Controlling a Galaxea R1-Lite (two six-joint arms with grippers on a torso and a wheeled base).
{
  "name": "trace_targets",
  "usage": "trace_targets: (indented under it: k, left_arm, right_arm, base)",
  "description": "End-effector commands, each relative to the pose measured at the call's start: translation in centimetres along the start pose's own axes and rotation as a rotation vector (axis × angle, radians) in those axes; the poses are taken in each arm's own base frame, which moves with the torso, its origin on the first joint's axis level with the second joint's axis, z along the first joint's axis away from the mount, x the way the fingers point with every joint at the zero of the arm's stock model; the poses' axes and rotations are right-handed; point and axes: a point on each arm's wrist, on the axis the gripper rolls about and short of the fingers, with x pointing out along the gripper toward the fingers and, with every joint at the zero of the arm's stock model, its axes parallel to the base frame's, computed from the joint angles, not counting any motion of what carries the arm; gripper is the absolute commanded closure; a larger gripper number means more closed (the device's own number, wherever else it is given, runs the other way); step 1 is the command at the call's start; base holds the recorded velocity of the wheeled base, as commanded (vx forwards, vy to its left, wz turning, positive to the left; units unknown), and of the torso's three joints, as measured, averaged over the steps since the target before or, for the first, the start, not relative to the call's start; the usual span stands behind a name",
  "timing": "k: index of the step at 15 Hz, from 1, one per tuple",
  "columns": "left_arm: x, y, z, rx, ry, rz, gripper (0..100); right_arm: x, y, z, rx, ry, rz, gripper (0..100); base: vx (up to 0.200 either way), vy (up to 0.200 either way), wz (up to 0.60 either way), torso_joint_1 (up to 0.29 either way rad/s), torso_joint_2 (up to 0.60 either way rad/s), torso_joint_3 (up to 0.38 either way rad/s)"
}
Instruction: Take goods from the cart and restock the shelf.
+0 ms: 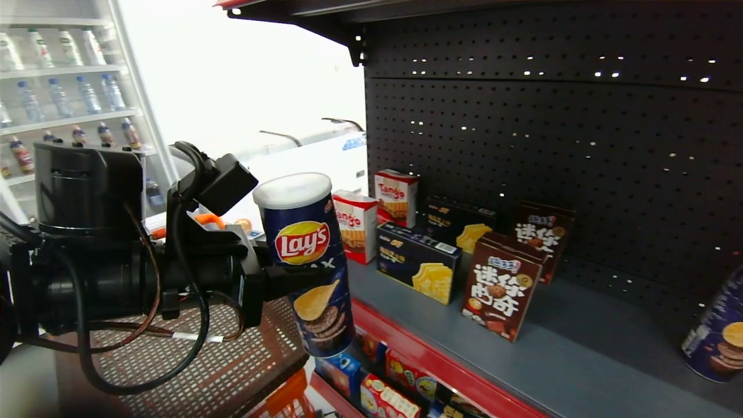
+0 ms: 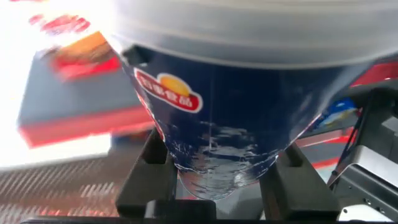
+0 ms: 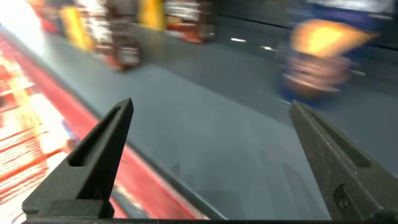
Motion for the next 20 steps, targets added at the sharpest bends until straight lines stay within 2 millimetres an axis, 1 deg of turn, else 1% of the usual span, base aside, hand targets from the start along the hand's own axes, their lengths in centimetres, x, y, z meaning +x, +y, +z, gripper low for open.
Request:
trace_targets:
  k: [1,5,12,20]
  left_arm:
    - [-0.01,-0.01,0.06,0.001,-0.002,0.001,100]
    - [0.16,-0.81,0.51,0.02,-0.013,-0.028,100]
    - [0.16,-0.81,0.46,0.019,-0.012,-0.027,100]
    - [0.11,-0.7,0.41,0.017,-0.01,-0.019,100]
  right_arm:
    - [0.01,0.0,0.01,0.0,0.001,0.0,0]
    - [0.01,0.0,0.01,0.0,0.001,0.0,0]
    - [0.01,0.0,0.01,0.0,0.001,0.0,0]
    - [0.01,0.0,0.01,0.001,0.001,0.0,0]
  base:
    - [0.0,0.0,-0.6,-0.002,0.0,0.007]
    - [0.0,0.0,-0.6,0.002,0.0,0.001]
    - [0.0,0.0,-0.6,0.001,0.01,0.004]
    - [0.0,0.0,0.0,0.0,0.0,0.0]
